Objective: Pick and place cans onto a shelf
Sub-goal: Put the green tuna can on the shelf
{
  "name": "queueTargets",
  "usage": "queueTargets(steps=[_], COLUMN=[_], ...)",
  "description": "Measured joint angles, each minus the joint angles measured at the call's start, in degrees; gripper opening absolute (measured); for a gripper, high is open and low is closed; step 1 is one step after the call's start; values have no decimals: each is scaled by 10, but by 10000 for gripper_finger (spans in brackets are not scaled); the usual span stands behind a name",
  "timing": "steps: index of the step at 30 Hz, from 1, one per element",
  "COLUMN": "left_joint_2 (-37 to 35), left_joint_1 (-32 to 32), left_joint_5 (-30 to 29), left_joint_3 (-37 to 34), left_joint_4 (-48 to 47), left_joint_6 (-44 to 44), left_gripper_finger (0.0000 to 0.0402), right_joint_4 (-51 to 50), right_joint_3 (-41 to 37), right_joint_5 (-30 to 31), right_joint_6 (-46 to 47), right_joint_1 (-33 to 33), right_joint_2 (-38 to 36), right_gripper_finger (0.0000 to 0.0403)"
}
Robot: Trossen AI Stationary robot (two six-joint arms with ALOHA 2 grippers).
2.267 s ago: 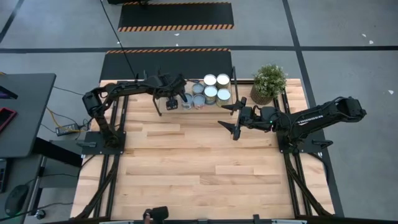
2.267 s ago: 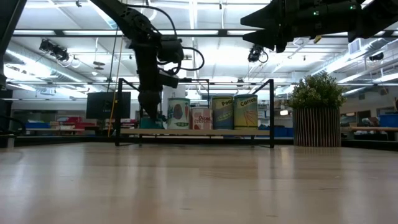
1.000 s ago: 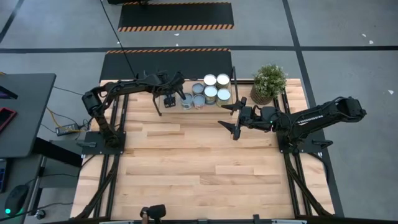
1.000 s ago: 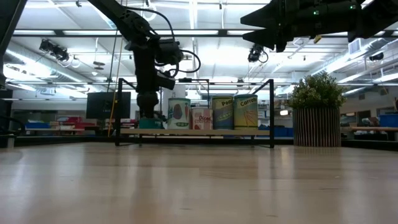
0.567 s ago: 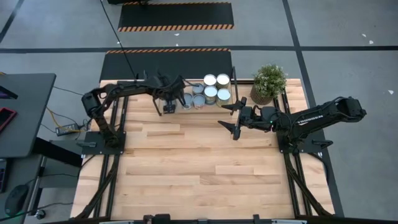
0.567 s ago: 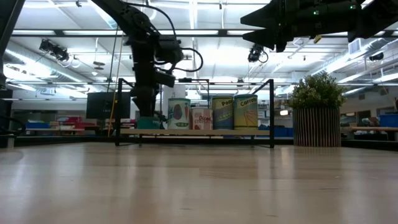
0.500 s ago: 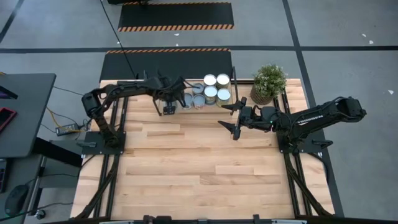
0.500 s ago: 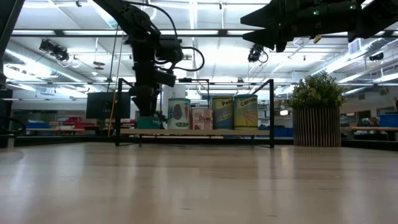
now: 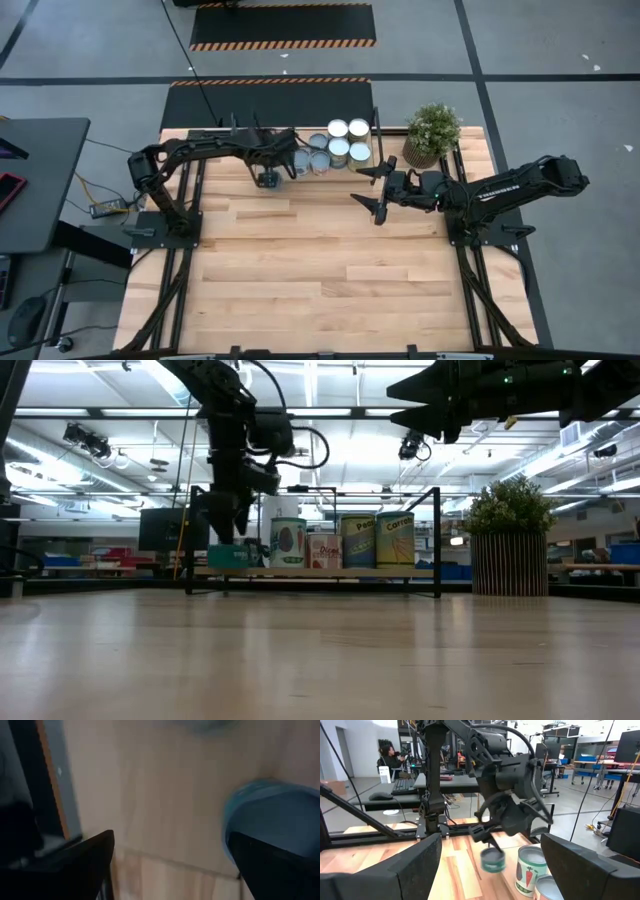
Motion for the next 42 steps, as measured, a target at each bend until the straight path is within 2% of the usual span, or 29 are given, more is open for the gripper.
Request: queueTargets(steps=[5, 10, 12, 17, 21, 28, 35, 38, 42], left_joint_2=[-14, -31, -31, -31, -31, -31, -31, -31, -31], left_joint_1=[-10, -10, -4, -12, -41, -87, -72, -60, -56], left_joint_5=[38, 2, 21, 113, 126, 131, 148, 158, 138], left_joint_3=[14, 16, 16, 16, 16, 16, -4, -34, -54], left_joint_4=[-93, -29, -28, -95, -125, -126, -125, -99, -76], left_joint_6=[-45, -44, -39, -46, -77, -151, -218, -216, -191], left_gripper_finger=[387, 359, 349, 337, 336, 338, 354, 355, 355], right_joint_4=[-12, 21, 15, -3, -1, -2, 0, 0, 0], right_joint_3=[0, 0, 0, 0, 0, 0, 0, 0, 0], right_joint_5=[0, 0, 0, -1, 2, 3, 3, 2, 1], right_joint_6=[21, 3, 12, 8, 7, 7, 13, 13, 13], right_joint_1=[3, 2, 5, 11, 8, 8, 9, 10, 10], right_joint_2=[0, 0, 0, 0, 0, 0, 0, 0, 0], right_gripper_finger=[348, 348, 348, 348, 348, 348, 348, 348, 348])
